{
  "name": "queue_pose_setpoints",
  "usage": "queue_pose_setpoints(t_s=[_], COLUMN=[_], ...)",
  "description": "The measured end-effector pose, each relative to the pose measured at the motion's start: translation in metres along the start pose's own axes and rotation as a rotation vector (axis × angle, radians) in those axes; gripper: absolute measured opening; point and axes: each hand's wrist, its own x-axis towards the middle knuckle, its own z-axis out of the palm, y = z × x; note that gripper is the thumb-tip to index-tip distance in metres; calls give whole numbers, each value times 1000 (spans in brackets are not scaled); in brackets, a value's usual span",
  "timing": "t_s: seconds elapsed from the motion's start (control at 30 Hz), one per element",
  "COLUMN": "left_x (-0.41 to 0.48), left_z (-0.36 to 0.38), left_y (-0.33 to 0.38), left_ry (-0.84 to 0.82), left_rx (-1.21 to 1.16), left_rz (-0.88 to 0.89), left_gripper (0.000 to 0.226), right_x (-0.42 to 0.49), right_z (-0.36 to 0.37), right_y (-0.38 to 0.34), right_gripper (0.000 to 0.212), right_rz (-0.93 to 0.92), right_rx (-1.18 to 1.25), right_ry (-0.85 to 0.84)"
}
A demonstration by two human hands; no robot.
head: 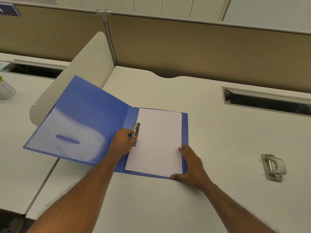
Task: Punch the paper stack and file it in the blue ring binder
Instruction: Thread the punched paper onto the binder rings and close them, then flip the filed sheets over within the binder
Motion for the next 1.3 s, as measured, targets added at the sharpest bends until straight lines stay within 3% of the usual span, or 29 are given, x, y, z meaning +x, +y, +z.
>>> queue_pose_setpoints(t_s=[0.3,0.47,0.53,0.63,0.73,0.83,1.0,1.07,1.2,1.3], left_x=[-7,-43,-57,-70,-72,-70,-64,-61,-54,-49], left_z=[6,18,31,56,66,66,62,58,45,37], left_y=[0,12,20,29,33,33,35,43,76,88], left_ry=[40,289,175,-94,-136,-132,-133,-116,-147,-109], left_rx=[3,341,350,315,314,302,256,85,-433,-393], left_rz=[14,252,382,346,257,233,230,160,-29,-84], left_gripper=[28,37,34,48,50,49,44,37,39,36], right_x=[1,14,25,43,53,55,48,42,29,24], right_z=[-6,-10,-8,-6,-6,-6,-9,-12,-8,6], right_y=[-6,-25,-34,-43,-50,-52,-63,-71,-94,-103], right_gripper=[117,84,77,74,68,61,26,20,29,40], right_rz=[28,230,365,584,745,787,682,571,264,177], right_rx=[-23,182,277,445,513,524,490,484,489,487], right_ry=[-44,188,237,251,266,258,330,370,289,211])
